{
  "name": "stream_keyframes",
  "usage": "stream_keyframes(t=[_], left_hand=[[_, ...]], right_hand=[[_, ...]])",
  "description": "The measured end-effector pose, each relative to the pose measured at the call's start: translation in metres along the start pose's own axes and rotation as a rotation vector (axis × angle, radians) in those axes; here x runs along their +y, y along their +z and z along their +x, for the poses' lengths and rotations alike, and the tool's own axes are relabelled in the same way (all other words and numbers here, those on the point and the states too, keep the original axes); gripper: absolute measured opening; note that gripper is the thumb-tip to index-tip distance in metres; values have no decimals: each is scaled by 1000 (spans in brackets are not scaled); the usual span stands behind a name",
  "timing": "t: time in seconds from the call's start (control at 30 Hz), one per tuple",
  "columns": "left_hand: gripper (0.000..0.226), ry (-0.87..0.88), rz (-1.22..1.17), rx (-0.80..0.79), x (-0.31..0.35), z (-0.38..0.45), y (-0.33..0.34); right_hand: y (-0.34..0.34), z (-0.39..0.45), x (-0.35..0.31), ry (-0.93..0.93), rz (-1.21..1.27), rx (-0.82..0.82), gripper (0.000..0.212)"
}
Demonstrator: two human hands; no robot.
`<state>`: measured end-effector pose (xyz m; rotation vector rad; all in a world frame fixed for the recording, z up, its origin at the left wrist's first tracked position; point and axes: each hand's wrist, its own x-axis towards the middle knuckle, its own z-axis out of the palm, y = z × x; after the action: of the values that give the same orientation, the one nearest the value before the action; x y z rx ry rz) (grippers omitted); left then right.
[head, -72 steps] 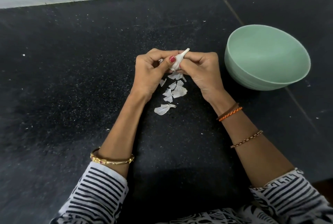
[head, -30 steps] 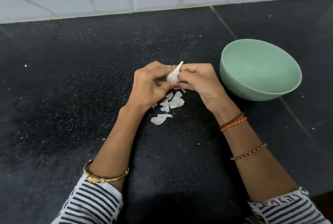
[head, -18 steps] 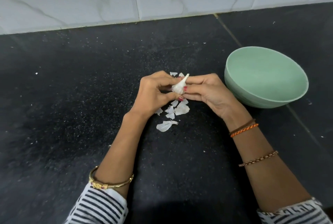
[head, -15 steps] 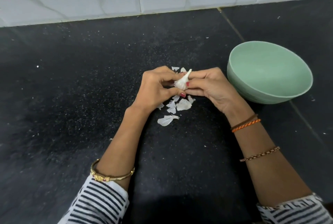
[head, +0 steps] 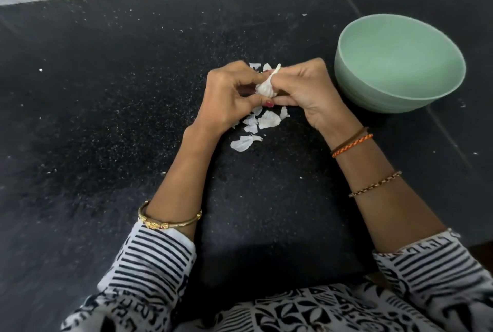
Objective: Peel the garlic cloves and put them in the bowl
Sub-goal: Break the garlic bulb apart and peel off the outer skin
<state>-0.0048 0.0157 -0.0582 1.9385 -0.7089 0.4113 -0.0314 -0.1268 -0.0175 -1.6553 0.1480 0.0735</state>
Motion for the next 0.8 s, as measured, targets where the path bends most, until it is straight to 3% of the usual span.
stream_keyframes(t=[0.17, 0.27, 0.37, 0.53, 0.67, 0.8], left_hand=[[42, -38, -4, 16, 1, 0, -1], [39, -58, -33, 38, 1, 1, -4], [42, -137, -137, 53, -1, 2, -7], [41, -267, -348, 74, 1, 4, -4], [43, -332, -476, 85, 7, 5, -3], [40, -377, -466, 97, 9, 5, -3]], right_hand=[[6, 0, 3, -50, -9, 61, 19], [5, 2, 3, -17, 72, -12, 25], [1, 4, 3, 67, 222, -119, 34], [1, 5, 3, 90, 337, -107, 43], [-3, 5, 0, 144, 453, -110, 36], [-2, 6, 0, 172, 524, -117, 14]])
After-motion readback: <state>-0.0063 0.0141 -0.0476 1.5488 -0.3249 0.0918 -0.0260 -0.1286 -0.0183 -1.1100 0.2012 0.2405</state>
